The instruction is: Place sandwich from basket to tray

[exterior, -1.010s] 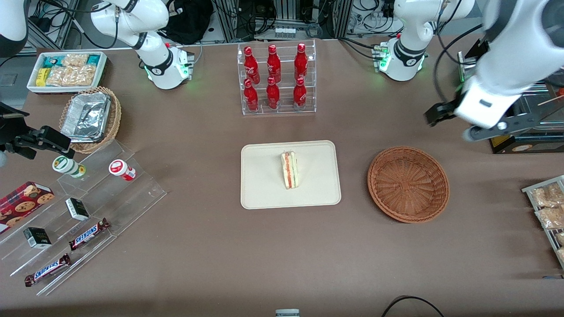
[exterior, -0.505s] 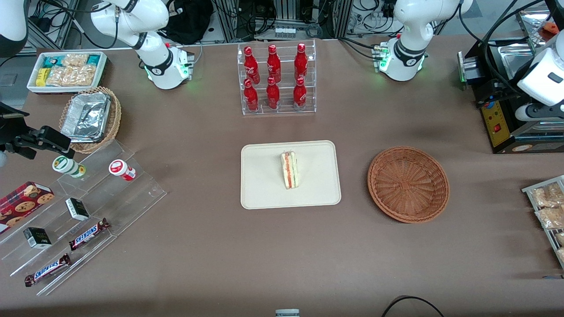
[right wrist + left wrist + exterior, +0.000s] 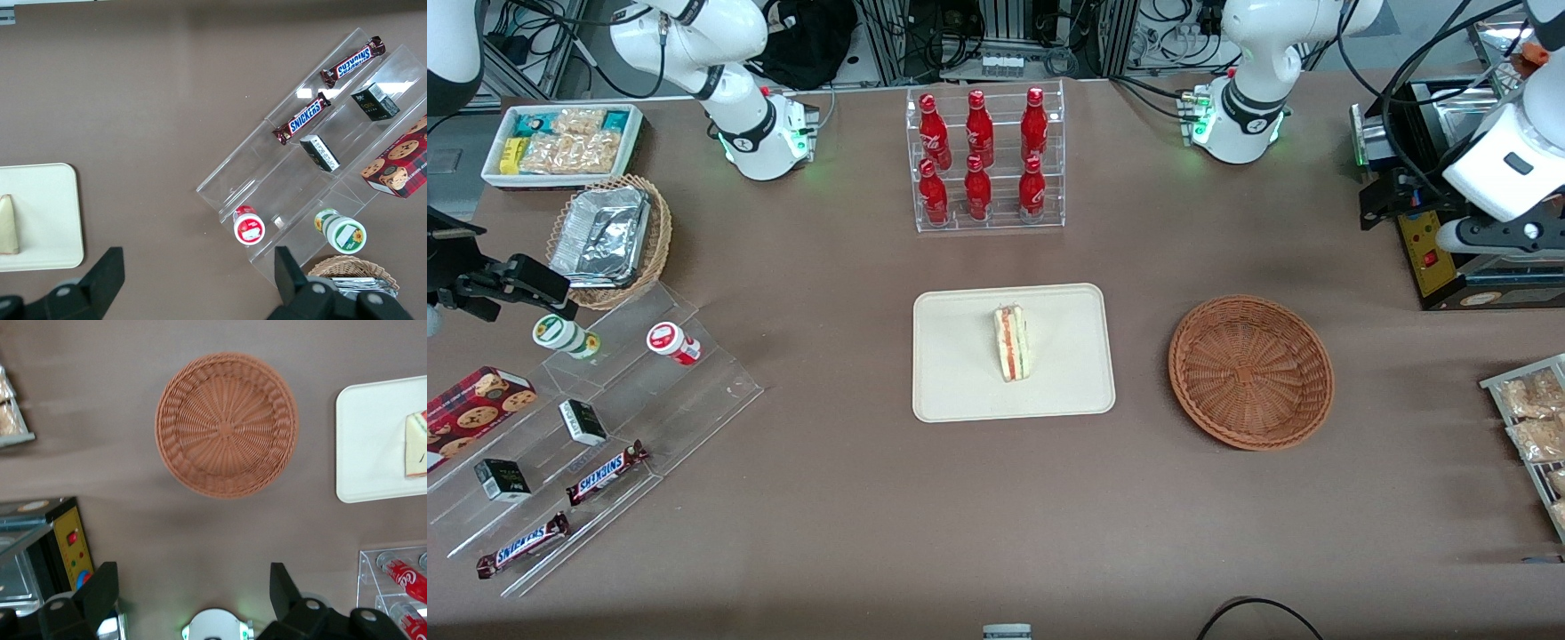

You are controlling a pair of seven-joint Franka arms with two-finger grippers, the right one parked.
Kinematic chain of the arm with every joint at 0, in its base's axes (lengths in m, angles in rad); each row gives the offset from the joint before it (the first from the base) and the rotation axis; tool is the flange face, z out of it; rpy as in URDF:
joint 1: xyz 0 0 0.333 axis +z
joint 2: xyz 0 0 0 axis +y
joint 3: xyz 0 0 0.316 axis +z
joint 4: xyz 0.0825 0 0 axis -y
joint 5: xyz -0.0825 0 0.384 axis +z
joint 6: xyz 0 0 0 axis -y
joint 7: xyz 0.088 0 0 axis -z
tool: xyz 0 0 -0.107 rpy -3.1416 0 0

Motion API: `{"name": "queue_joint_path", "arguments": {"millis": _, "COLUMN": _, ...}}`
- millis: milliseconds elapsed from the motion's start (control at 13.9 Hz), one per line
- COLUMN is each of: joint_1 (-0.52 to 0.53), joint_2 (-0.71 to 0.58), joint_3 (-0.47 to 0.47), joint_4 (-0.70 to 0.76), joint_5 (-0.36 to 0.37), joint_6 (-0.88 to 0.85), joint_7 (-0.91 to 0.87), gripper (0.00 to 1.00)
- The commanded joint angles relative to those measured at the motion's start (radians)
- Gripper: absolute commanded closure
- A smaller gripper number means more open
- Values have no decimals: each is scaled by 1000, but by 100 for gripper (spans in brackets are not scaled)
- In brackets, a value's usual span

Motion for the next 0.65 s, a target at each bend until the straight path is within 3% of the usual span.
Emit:
{"name": "queue_joint_path", "arguments": {"millis": 0, "joint_1": -14, "joint_2": 11, "joint_3": 36, "joint_4": 28, "joint_5": 0, "joint_6": 26, "joint_7": 16, "gripper": 0}}
{"name": "queue_joint_path", "arguments": {"millis": 577, "joint_1": -12, "joint_2": 19, "joint_3": 57, "joint_4": 33, "joint_5": 9, "joint_6": 62, "joint_7": -7, "gripper": 0}}
